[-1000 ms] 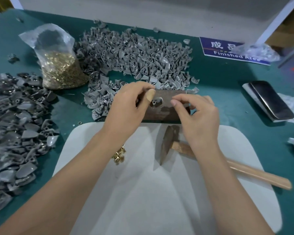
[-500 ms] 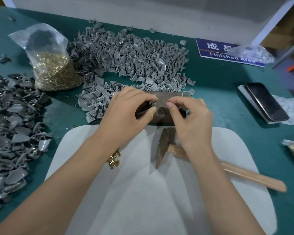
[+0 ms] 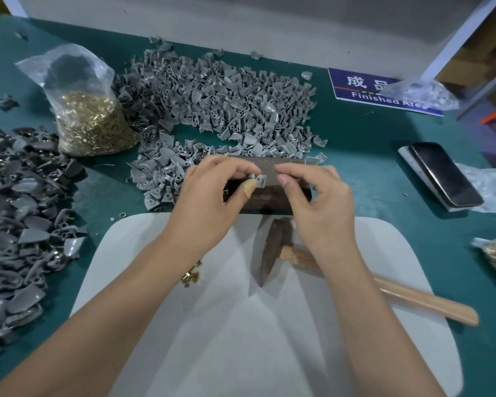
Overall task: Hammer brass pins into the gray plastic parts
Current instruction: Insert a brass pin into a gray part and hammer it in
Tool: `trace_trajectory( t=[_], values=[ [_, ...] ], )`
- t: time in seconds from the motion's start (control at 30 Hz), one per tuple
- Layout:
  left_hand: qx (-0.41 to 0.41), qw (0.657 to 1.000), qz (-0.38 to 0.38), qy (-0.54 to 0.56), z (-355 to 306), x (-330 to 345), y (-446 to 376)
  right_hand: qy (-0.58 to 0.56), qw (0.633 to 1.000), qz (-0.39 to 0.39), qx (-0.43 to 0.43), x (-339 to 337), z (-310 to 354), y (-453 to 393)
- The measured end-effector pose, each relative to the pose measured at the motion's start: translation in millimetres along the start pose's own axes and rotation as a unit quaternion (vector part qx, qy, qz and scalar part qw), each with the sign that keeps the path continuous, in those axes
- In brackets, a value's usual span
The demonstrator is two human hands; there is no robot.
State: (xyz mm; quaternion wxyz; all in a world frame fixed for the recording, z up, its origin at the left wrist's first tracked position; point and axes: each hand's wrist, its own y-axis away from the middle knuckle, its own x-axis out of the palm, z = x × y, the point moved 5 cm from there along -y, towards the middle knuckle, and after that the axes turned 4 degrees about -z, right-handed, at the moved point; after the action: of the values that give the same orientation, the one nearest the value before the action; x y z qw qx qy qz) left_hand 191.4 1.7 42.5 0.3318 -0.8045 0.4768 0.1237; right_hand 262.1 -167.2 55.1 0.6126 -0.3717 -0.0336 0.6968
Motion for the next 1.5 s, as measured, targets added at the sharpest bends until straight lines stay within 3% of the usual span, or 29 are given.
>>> trace_trajectory(
  t=[0.2,0.33,0.53,1.0,1.27,1.5],
  values=[
    [-0.015,0.999,0.017,0.042,4,4,-1,-0.022,1.000,-0.004,0.013,1,1,0],
    [0.023,0.998,0.003,-0.055,-2,3,1,0.004,1.000,0.009,-0.006,4,4,1],
    [0.032,0.997,0.004,-0.065,-7,2,2,0.080,0.995,0.049,-0.023,11,7,2],
    [0.049,0.993,-0.011,-0.108,-9,2,3,0.157,0.983,0.008,-0.094,12,17,4],
    [0.056,0.993,-0.001,-0.103,-6,1,3,0.113,0.991,0.003,-0.068,10,12,4],
    [0.055,0.994,0.000,-0.098,-6,2,1,0.156,0.984,0.019,-0.084,13,24,5]
  ],
)
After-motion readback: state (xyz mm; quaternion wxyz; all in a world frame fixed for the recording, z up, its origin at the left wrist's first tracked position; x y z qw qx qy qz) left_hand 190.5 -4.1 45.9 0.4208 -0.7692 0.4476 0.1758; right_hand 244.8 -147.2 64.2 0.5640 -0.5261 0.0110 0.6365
